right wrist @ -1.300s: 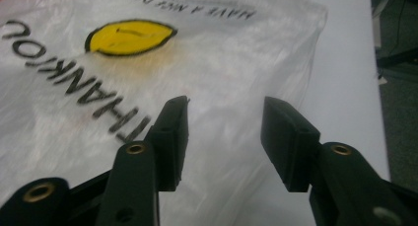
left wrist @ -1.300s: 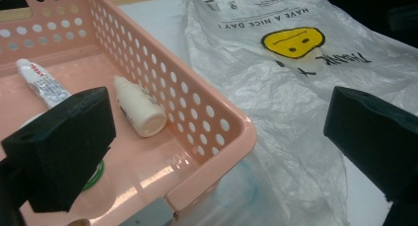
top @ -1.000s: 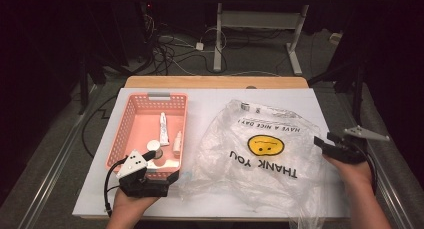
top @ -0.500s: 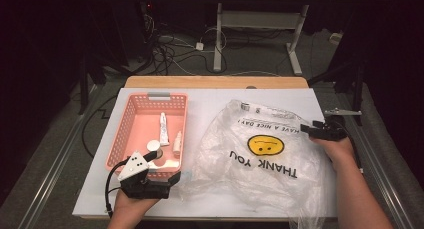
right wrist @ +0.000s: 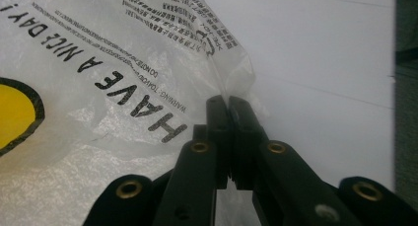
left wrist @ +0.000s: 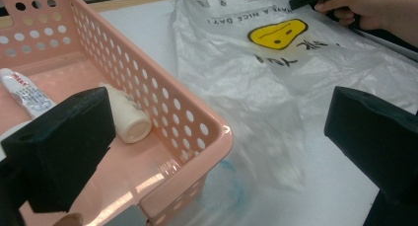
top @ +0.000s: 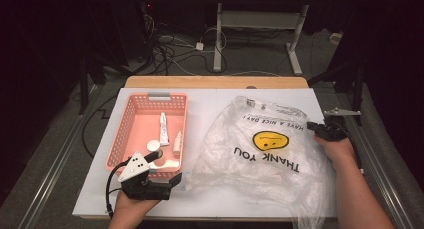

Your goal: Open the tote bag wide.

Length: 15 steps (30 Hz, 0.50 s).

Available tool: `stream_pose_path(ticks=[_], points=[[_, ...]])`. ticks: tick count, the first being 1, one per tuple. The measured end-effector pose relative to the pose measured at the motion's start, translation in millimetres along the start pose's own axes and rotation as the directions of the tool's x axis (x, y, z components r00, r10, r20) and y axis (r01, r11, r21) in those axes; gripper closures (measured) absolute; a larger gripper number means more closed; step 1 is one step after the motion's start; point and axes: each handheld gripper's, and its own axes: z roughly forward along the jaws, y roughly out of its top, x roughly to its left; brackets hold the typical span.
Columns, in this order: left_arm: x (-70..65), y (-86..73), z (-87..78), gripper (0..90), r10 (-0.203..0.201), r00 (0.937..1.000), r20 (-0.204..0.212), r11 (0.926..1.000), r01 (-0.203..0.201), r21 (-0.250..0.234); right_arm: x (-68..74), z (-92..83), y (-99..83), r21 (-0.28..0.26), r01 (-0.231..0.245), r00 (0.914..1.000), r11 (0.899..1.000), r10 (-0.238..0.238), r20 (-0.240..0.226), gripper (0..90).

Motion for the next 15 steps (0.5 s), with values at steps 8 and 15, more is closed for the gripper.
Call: stream_pose_path(ticks=[8, 15], points=[[6.4, 10.9, 0.0, 0.0, 0.024, 0.9997, -0.008, 0.9997, -0.024, -0.001, -36.9, -17.9, -4.1, -0.055, -0.128, 0.9821, 0.990, 0.134, 0.133, 90.0], [6.0, 3.9, 5.3, 0.0, 0.016, 0.9994, 0.030, 0.9998, -0.016, -0.009, -55.0, -36.1, -14.4, -0.097, -0.184, 0.9590, 0.978, 0.200, 0.201, 90.0]])
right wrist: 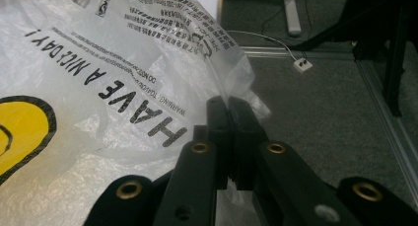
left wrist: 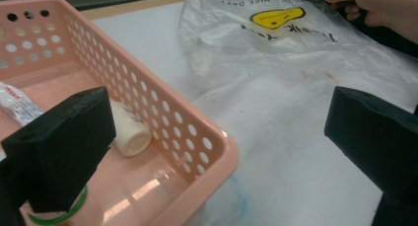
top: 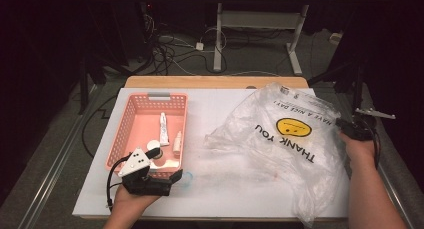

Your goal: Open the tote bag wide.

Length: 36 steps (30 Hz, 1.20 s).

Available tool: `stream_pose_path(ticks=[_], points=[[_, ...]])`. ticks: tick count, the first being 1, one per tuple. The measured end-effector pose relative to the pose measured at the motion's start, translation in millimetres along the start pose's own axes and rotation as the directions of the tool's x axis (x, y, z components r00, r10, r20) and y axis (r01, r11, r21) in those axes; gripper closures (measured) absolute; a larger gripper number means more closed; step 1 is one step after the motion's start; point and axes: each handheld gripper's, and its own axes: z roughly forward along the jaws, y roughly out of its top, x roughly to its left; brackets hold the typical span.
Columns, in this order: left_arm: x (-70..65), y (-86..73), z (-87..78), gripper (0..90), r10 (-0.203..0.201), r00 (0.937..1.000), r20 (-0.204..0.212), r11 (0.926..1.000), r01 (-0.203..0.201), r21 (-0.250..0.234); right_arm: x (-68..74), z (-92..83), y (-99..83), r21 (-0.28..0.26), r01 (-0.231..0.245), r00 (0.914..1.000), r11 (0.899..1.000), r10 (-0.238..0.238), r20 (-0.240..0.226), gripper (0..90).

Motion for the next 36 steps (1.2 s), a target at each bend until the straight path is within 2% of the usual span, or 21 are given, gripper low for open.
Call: stream_pose_path(ticks=[3, 5, 9, 11, 14, 15, 18, 19, 22, 23, 24, 26, 29, 31, 33, 35, 36], points=[[-0.2, -0.1, -1.8, 0.0, -0.007, 0.9999, -0.007, 0.9999, 0.007, -0.011, 2.4, -8.3, -8.5, -0.003, 0.002, 0.9999, 1.000, -0.002, 0.011, 89.6], [0.1, 0.6, -4.0, 0.0, -0.011, 0.9998, -0.019, 0.9997, 0.010, -0.024, 6.1, -13.6, -15.1, -0.009, 0.022, 0.9996, 1.000, -0.022, 0.015, 89.3], [0.6, 0.8, -7.5, 0.0, -0.025, 0.9993, -0.028, 0.9992, 0.024, -0.031, 13.9, -25.8, -30.8, -0.017, 0.024, 0.9997, 1.000, -0.024, 0.007, 87.7], [1.1, 0.3, -8.4, 0.0, -0.024, 0.9993, -0.030, 0.9995, 0.023, -0.023, 19.4, -31.4, -37.4, -0.014, 0.034, 0.9994, 0.999, -0.034, -0.004, 85.8], [1.8, -0.5, -8.8, 0.0, 0.002, 0.9987, -0.050, 1.0000, -0.002, -0.007, 32.5, -41.3, -47.8, -0.023, 0.050, 0.9983, 0.999, -0.050, -0.028, 82.6], [2.5, -1.0, -9.1, 0.0, 0.005, 0.9987, -0.051, 1.0000, -0.005, -0.004, 32.5, -41.3, -47.8, -0.023, 0.050, 0.9983, 0.999, -0.050, -0.028, 82.6], [4.1, -2.0, -10.8, 0.0, -0.002, 0.9981, -0.062, 0.9999, 0.001, -0.010, 46.2, -51.8, -55.7, -0.030, 0.064, 0.9969, 0.998, -0.065, -0.045, 81.3], [4.5, -2.3, -11.6, 0.0, -0.005, 0.9977, -0.068, 0.9999, 0.004, -0.015, 46.2, -51.8, -55.7, -0.030, 0.064, 0.9969, 0.998, -0.065, -0.045, 81.3], [6.7, -2.5, -12.5, 0.0, -0.022, 0.9981, -0.058, 0.9997, 0.022, -0.013, 55.3, -60.4, -61.9, -0.032, 0.074, 0.9951, 0.997, -0.076, -0.064, 79.8], [7.0, -2.8, -12.4, 0.0, -0.025, 0.9981, -0.056, 0.9996, 0.025, -0.011, 60.9, -69.0, -68.3, -0.040, 0.062, 0.9953, 0.997, -0.064, -0.073, 79.5], [7.4, -3.1, -12.4, 0.0, -0.028, 0.9982, -0.052, 0.9996, 0.028, -0.007, 60.9, -69.0, -68.3, -0.040, 0.062, 0.9953, 0.997, -0.064, -0.073, 79.5], [7.8, -3.9, -12.7, 0.0, -0.033, 0.9984, -0.046, 0.9994, 0.033, -0.004, 67.4, -80.4, -76.1, -0.037, 0.072, 0.9948, 0.997, -0.074, -0.070, 79.1], [8.0, -4.9, -14.2, 0.0, -0.035, 0.9983, -0.046, 0.9994, 0.034, -0.005, 67.3, -85.0, -80.9, -0.037, 0.098, 0.9929, 0.995, -0.100, -0.065, 79.2], [8.0, -5.2, -14.6, 0.0, -0.036, 0.9983, -0.046, 0.9993, 0.036, -0.006, 64.5, -88.7, -84.8, -0.033, 0.090, 0.9937, 0.995, -0.092, -0.064, 77.8], [8.2, -4.8, -14.4, 0.0, -0.039, 0.9983, -0.044, 0.9992, 0.039, -0.007, 58.9, -92.6, -87.8, -0.032, 0.083, 0.9937, 0.996, -0.085, -0.073, 71.0], [8.1, -4.4, -13.4, 0.0, -0.039, 0.9983, -0.044, 0.9992, 0.038, -0.007, 57.7, -94.3, -88.9, -0.035, 0.082, 0.9935, 0.996, -0.084, -0.076, 68.6], [7.9, -4.3, -12.7, 0.0, -0.038, 0.9984, -0.043, 0.9993, 0.038, -0.006, 55.2, -98.4, -90.6, -0.052, 0.082, 0.9925, 0.995, -0.087, -0.086, 61.2]])
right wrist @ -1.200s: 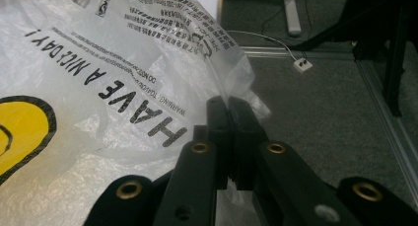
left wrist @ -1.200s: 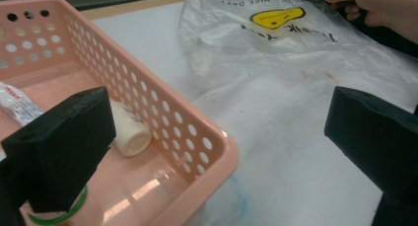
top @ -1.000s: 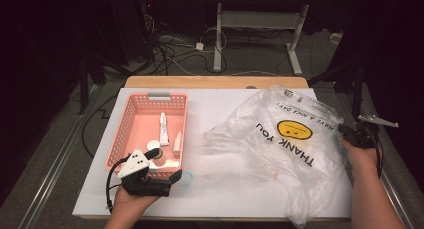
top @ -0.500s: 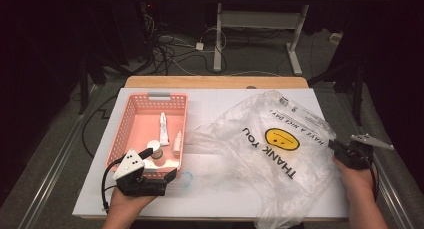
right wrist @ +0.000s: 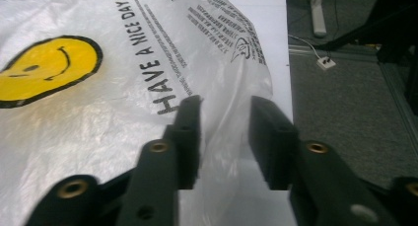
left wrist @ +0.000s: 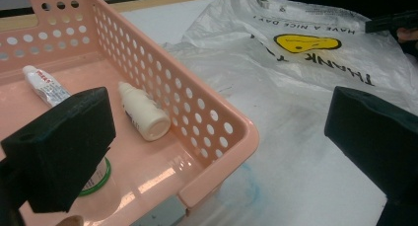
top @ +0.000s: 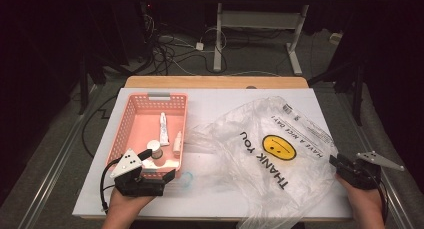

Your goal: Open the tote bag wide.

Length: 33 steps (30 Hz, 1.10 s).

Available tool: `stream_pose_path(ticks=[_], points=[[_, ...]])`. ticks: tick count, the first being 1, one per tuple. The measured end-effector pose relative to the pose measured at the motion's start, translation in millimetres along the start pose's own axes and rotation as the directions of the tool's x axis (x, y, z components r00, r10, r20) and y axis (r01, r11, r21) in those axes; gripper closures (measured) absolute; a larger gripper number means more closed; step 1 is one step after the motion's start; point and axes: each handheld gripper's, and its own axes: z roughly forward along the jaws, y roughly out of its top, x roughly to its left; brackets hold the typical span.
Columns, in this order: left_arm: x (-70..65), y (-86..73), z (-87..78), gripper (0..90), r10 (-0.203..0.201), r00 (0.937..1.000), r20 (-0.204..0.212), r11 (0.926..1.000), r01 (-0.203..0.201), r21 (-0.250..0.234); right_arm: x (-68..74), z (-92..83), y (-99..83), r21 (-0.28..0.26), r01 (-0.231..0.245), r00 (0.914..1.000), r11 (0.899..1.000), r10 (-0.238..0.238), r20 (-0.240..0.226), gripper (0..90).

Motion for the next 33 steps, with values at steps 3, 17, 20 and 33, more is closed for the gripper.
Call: stream_pose_path(ticks=[3, 17, 20, 33], points=[[-0.6, -0.2, 2.0, 0.0, 0.005, 1.0000, 0.008, 0.9999, -0.005, 0.015, -0.8, -6.5, 0.1, -0.019, -0.002, 1.0000, 1.000, 0.002, -0.005, 55.8], [-2.3, -2.3, 3.3, 0.0, 0.000, 1.0000, 0.005, 0.9996, 0.000, 0.027, 40.7, -33.9, 8.5, -0.120, 0.088, 0.9820, 0.989, -0.106, -0.156, 25.2], [-2.7, -2.5, 3.8, 0.0, 0.001, 1.0000, 0.005, 0.9997, -0.001, 0.023, 53.2, -28.3, 10.4, -0.115, 0.106, 0.9739, 0.988, -0.126, -0.189, 19.4], [-0.5, -4.3, 4.2, 0.0, 0.009, 0.9999, -0.005, 0.9992, -0.009, 0.039, 117.8, 8.8, 28.2, -0.098, 0.186, 0.9315, 0.978, -0.207, -0.299, 0.2]])
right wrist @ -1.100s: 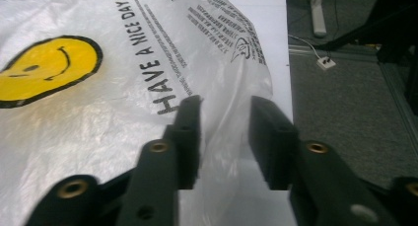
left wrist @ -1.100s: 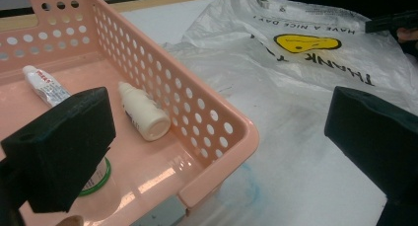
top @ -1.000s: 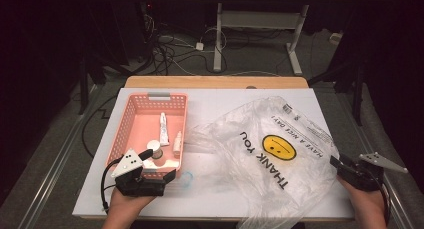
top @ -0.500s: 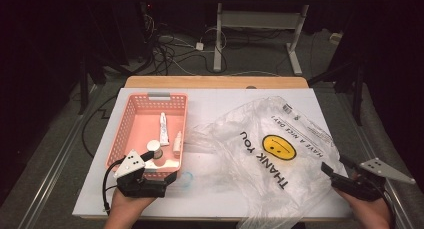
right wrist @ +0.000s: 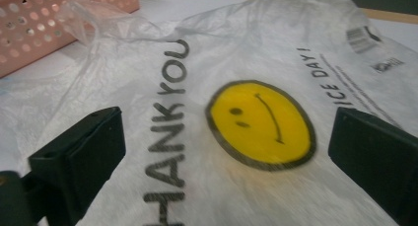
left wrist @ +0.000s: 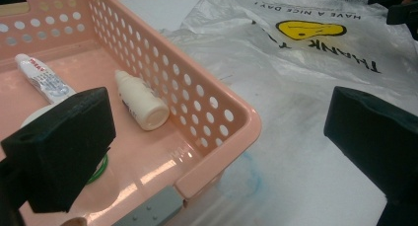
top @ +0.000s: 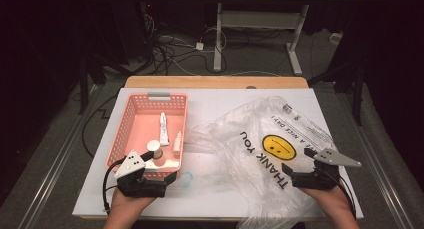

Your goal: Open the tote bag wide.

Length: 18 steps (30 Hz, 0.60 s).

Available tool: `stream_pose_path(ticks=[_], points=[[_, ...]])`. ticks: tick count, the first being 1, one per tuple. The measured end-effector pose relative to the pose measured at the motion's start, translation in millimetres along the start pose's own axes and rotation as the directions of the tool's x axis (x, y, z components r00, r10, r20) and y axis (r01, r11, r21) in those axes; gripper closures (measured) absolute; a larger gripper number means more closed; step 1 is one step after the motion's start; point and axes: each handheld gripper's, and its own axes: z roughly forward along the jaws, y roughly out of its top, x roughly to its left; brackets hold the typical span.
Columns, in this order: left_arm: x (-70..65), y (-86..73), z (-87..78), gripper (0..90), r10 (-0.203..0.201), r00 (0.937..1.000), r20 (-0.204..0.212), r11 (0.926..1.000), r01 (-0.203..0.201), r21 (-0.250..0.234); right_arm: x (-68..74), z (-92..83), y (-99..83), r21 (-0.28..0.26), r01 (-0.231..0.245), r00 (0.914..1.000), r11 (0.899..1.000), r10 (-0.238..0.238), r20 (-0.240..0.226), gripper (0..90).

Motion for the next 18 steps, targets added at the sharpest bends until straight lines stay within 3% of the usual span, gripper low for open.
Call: stream_pose_path(ticks=[14, 18], points=[[1.4, -0.8, -1.5, 0.0, 0.010, 0.9999, -0.009, 0.9999, -0.010, 0.006, 39.2, 37.0, 27.5, -0.012, 0.056, 0.9951, 0.998, -0.057, -0.080, 0.1], [1.5, -0.9, -3.0, 0.0, 0.010, 0.9999, -0.010, 0.9999, -0.010, 0.001, 44.7, 43.8, 34.1, -0.016, 0.073, 0.9931, 0.997, -0.075, -0.090, 0.2]])
